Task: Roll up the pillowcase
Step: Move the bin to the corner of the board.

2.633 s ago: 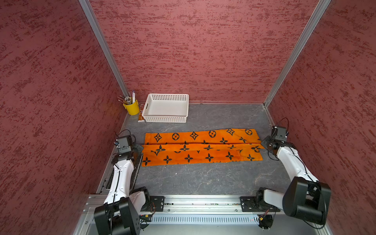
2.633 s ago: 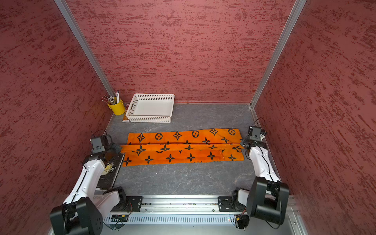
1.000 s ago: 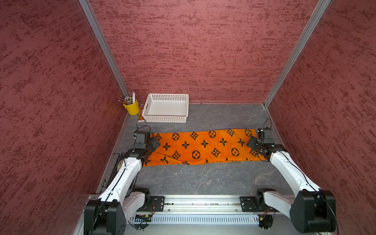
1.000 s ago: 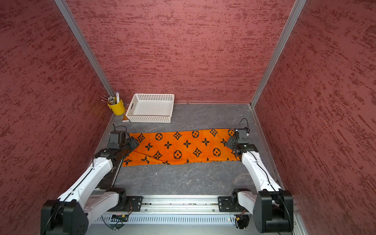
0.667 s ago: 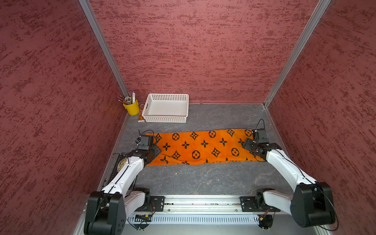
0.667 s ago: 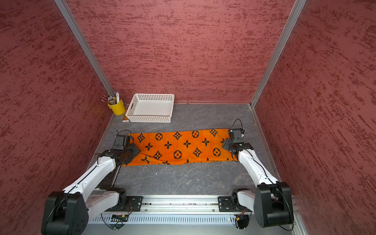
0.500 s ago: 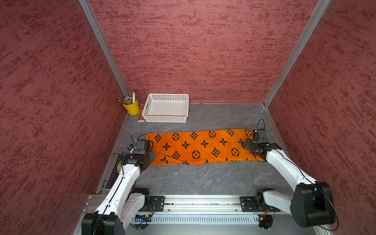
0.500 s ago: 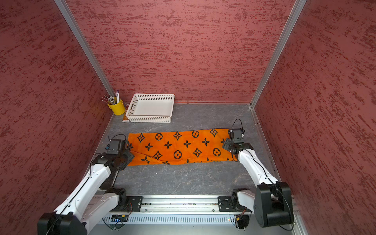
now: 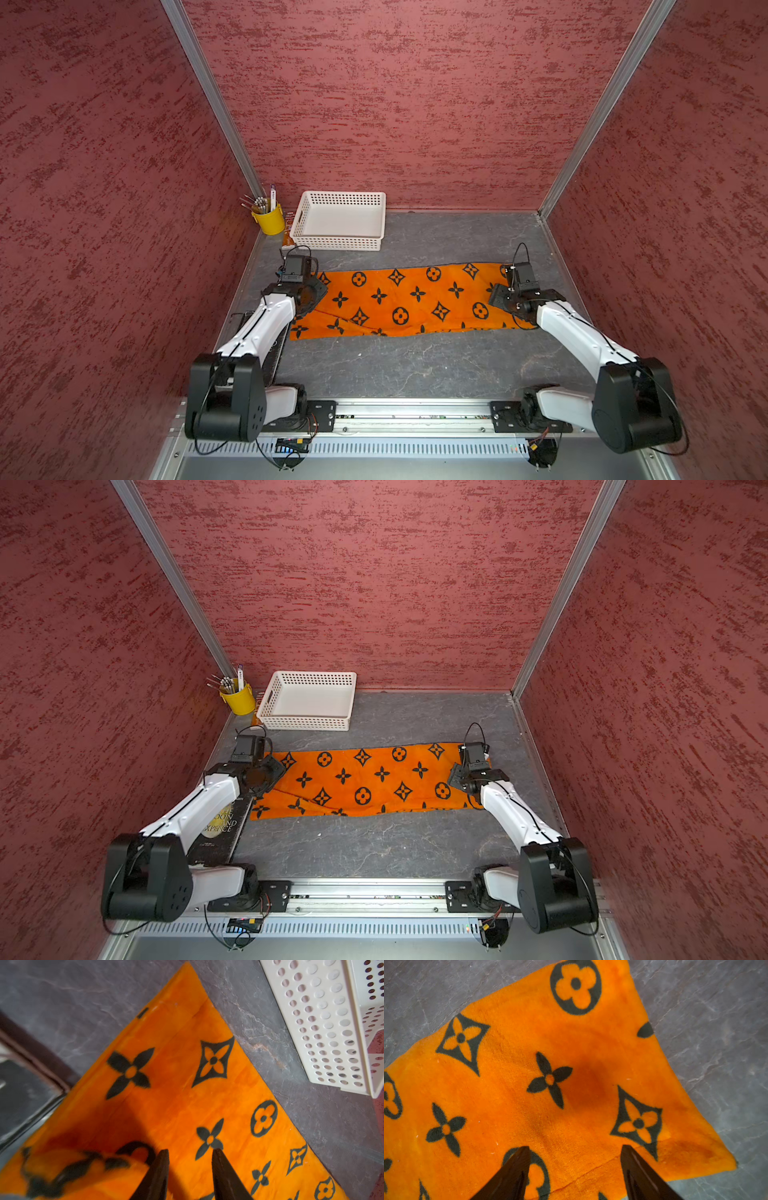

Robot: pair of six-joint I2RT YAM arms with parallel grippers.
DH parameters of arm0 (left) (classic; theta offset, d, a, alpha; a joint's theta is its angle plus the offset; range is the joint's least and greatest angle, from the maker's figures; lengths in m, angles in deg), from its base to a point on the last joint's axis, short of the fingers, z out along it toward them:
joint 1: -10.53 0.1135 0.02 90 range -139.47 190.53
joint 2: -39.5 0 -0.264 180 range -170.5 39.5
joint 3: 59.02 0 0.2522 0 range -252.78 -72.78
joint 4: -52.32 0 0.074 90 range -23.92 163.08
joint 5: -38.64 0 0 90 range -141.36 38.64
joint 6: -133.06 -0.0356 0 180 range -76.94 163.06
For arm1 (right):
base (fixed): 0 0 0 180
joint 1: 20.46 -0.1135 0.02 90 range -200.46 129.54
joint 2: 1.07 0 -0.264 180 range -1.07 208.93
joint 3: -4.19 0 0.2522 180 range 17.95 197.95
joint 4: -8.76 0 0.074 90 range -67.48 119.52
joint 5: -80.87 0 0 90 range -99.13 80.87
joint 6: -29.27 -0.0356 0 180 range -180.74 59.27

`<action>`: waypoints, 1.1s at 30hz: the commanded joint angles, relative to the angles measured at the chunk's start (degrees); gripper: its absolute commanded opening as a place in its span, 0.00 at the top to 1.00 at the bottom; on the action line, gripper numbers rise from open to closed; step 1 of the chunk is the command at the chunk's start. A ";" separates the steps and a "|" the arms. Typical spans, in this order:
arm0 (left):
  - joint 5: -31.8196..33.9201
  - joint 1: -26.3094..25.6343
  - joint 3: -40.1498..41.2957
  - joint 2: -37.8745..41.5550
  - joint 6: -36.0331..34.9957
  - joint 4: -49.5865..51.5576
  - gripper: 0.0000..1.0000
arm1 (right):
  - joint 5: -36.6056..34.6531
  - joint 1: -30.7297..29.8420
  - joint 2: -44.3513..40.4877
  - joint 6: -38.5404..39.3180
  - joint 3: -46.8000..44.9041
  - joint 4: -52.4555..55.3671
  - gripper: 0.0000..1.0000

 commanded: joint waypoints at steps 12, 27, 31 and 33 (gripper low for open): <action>6.36 1.76 11.69 22.77 5.02 24.59 0.66 | -0.75 -1.31 2.34 -0.09 2.39 -0.53 0.22; -4.34 -2.54 -3.31 -7.14 -14.20 -1.13 0.84 | 4.26 -23.47 10.06 -7.51 7.04 1.55 0.78; -6.02 -2.52 -4.67 -14.23 -16.09 0.24 0.89 | 2.94 -24.11 16.26 -12.47 8.18 3.48 0.89; -7.17 -2.93 -3.88 -15.71 -15.87 0.85 0.90 | 0.43 -23.65 18.97 -12.69 10.63 5.60 0.88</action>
